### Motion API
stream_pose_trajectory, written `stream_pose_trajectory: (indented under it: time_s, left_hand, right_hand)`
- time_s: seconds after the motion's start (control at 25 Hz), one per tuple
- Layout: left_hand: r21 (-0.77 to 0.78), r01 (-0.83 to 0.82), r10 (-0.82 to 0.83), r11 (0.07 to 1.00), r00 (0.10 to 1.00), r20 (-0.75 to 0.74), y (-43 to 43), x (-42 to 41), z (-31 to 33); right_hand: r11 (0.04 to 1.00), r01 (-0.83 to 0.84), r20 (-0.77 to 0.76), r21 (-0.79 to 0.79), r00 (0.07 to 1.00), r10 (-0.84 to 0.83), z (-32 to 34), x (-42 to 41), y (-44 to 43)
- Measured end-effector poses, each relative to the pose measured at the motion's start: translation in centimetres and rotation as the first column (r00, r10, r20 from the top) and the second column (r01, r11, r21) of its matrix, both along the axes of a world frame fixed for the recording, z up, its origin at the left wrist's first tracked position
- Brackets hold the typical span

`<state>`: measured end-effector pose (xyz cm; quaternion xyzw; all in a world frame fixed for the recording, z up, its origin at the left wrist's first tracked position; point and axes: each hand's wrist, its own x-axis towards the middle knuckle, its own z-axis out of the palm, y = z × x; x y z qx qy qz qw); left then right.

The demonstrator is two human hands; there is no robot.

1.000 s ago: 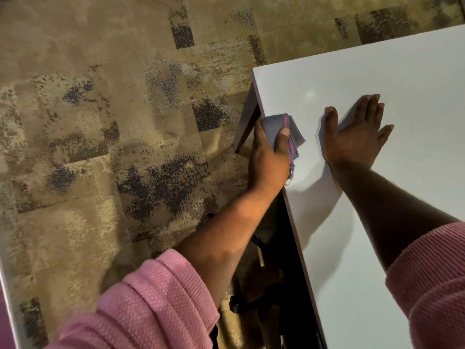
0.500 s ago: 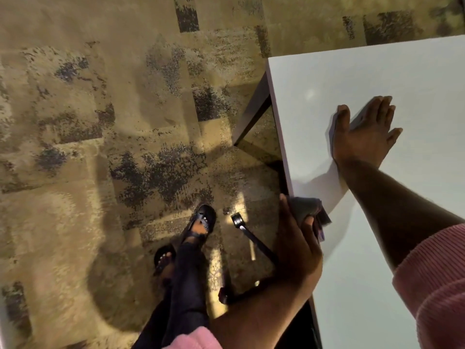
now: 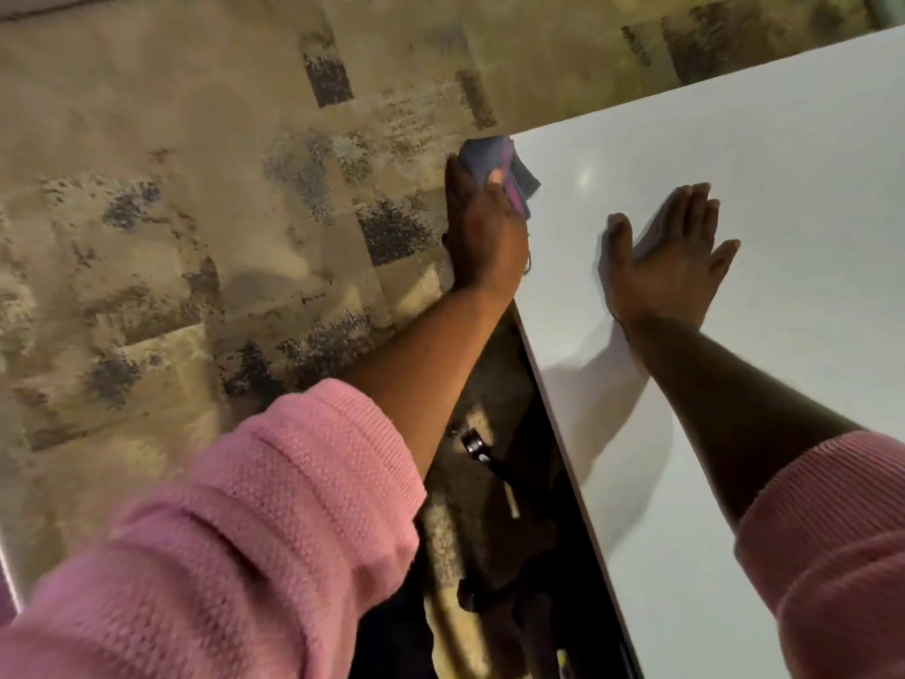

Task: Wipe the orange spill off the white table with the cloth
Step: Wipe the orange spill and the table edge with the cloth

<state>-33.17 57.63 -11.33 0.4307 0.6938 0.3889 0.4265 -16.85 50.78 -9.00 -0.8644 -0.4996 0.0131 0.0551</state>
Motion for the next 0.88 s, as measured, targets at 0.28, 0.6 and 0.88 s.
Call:
stream_pose_trajectory:
  time_s: [0.28,0.6,0.88]
  left_hand:
    - [-0.081,0.001,-0.005,0.997,0.999,-0.038,-22.1,3.6,2.4]
    - [0.042,0.074,-0.074,0.996,0.997,0.001,-5.0,-0.6,3.5]
    - [0.003,0.553,-0.545,0.833,0.822,-0.162,7.3,-3.0,3.0]
  right_hand:
    - [1.0,-0.001,-0.001,0.003,1.0,0.001,-0.2,-0.1,-0.1]
    - [0.998,-0.007,-0.053,-0.061,0.999,0.003,0.4,-0.3,-0.5]
    - [0.998,0.01,-0.135,-0.063,0.991,-0.019,1.2,-0.6,-0.5]
